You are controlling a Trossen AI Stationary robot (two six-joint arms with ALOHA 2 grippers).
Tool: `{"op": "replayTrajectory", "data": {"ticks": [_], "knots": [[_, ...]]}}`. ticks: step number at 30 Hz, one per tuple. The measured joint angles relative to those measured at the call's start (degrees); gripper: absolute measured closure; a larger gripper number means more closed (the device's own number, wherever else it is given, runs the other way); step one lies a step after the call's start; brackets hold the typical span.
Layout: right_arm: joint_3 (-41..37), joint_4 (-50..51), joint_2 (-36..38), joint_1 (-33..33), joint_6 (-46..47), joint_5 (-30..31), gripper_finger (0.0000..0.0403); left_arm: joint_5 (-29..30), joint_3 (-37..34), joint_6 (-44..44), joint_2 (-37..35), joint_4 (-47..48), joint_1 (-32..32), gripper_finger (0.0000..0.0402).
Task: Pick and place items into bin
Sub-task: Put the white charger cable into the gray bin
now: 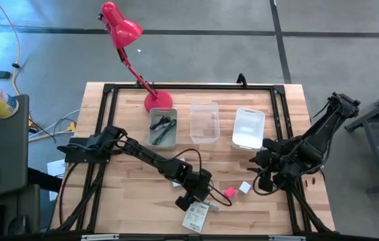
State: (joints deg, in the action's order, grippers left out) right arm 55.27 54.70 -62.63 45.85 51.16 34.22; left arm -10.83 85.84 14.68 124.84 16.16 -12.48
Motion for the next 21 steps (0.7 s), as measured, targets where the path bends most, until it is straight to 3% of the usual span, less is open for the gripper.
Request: {"op": "replayTrajectory", "data": {"ticks": [21], "knots": [[0.00, 0.11, 0.00, 0.87, 0.44, 0.10, 0.0265, 1.85, -0.02, -1.51, 0.61, -0.12, 0.12, 0.0252]]}}
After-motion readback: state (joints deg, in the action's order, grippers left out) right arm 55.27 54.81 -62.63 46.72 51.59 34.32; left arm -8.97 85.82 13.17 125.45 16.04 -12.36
